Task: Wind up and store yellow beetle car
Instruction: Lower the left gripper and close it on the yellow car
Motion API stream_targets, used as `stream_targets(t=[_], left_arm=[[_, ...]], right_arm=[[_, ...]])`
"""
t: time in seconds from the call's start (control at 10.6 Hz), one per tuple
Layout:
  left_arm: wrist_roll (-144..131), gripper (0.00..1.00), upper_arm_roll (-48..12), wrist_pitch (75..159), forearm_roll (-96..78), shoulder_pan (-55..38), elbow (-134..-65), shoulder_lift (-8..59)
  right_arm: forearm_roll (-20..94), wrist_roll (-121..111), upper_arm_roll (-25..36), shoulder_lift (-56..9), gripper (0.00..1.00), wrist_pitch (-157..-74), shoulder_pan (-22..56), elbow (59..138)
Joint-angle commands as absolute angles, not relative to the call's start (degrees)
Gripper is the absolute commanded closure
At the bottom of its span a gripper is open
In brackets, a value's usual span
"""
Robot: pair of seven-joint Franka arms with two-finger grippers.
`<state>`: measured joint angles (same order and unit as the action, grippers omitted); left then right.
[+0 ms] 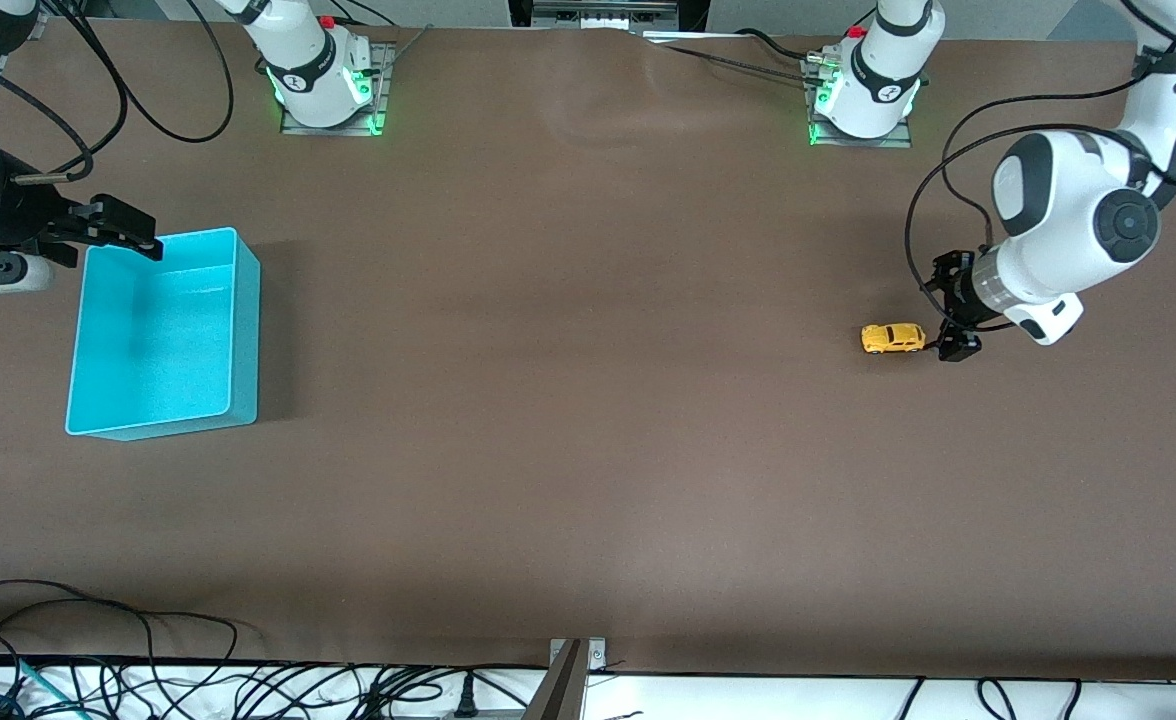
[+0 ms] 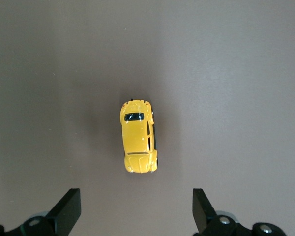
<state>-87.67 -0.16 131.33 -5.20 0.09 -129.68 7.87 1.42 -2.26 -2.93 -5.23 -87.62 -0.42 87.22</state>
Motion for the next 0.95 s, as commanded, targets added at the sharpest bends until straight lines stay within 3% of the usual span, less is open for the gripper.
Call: stream_targets(t=[0.0,0.57,0.66,0.76,0.85], left_arm=[[-97.24,0.0,-0.53,136.3,-0.29,0.09,-129.29,13.95],[-104.5,0.0,-0.62,139.75,4.92,-2.01,-129.9,20.74],[-104.5,0.09,-0.62,139.75,4.92,-2.37,-129.99,21.0],[-104.5,0.4,-0.62,139.75,4.92,-2.37,-129.99,20.92],[-104.68,0.54,-0.53,139.75,4.92,-2.29,-129.9,20.66]], right_arm=[[2.2,-2.64,-2.9,-5.27,0.0,-88.33,-0.62,87.28],[2.29,-2.72,-2.9,-5.36,0.0,-88.33,-0.62,87.28],[2.29,-2.64,-2.9,-5.36,0.0,-88.33,-0.62,87.28],[2.29,-2.64,-2.9,-5.36,0.0,-88.33,-0.62,87.28],[2.29,-2.64,-2.9,-5.54,0.0,-88.42,-0.62,87.28]])
